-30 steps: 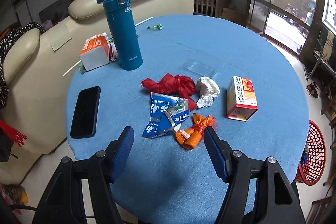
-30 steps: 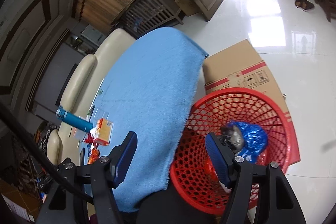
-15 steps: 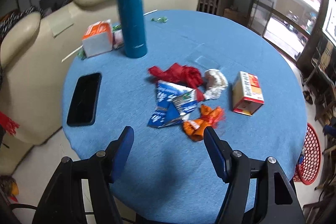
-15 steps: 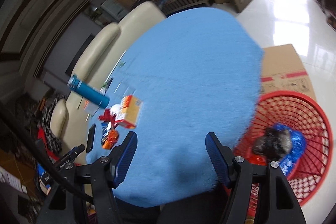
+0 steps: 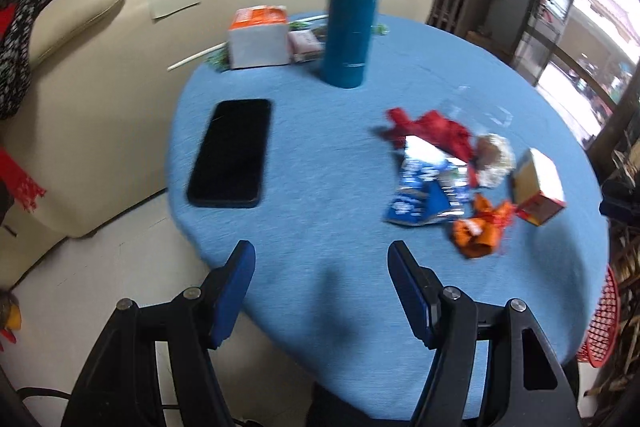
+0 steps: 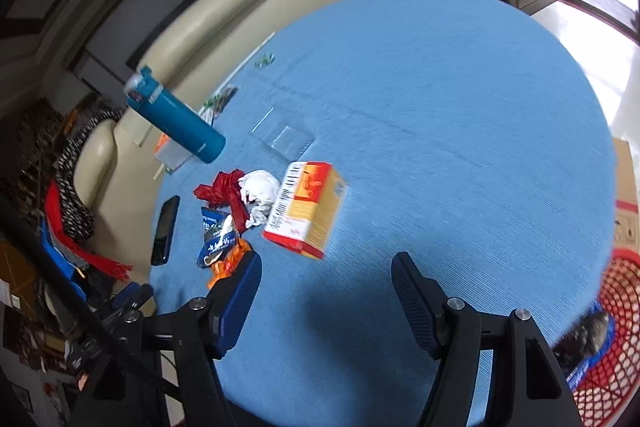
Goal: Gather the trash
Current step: 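Grasp the red-and-white medicine box with the right gripper, then grasp the clear plastic tray with the left gripper while the right gripper holds the box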
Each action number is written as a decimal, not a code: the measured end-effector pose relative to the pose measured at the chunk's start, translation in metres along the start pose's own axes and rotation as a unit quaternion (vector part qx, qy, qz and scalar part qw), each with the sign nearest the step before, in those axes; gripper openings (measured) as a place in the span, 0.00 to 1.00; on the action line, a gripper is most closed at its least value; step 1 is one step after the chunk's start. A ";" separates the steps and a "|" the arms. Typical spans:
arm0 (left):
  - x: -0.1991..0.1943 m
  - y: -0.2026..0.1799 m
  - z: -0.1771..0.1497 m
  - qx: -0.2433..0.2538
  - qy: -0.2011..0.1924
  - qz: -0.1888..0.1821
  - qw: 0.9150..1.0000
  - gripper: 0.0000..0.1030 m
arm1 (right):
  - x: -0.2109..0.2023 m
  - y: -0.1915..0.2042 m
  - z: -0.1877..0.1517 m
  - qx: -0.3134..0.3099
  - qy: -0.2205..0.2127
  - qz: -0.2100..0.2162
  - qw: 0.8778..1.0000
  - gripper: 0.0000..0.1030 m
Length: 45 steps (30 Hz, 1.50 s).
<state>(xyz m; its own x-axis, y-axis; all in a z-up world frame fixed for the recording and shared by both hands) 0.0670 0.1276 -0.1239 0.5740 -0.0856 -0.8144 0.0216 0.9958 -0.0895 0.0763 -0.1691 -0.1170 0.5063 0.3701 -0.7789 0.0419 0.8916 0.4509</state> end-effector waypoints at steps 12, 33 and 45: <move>0.012 0.032 0.014 -0.010 -0.003 0.000 1.000 0.68 | 0.100 0.030 0.029 -0.032 0.053 -0.133 0.989 0.66; 0.097 -0.148 0.139 -0.031 0.104 -0.138 0.984 0.75 | 0.039 -0.043 -0.024 -0.018 0.010 -0.068 0.997 0.51; 0.173 -0.208 0.170 -0.109 0.191 -0.094 0.971 0.75 | 0.029 -0.056 -0.047 -0.035 -0.008 0.000 0.999 0.51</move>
<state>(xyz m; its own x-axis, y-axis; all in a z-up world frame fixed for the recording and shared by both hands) 0.3009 -0.0890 -0.1490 0.2308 -0.3122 -0.9216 -0.1016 0.9342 -0.3419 0.0483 -0.1958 -0.1857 0.5204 0.3663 -0.7714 -0.0185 0.9080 0.4186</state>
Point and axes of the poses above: each gripper's, at about its wrist camera, not at the fingertips, and x roughly the way its jaws point, y to its left, z to its top, the point moved 4 cm from there along x, roughly the way its jaws point, and after that the axes turned 2 degrees about -x, right-handed, at the moved point
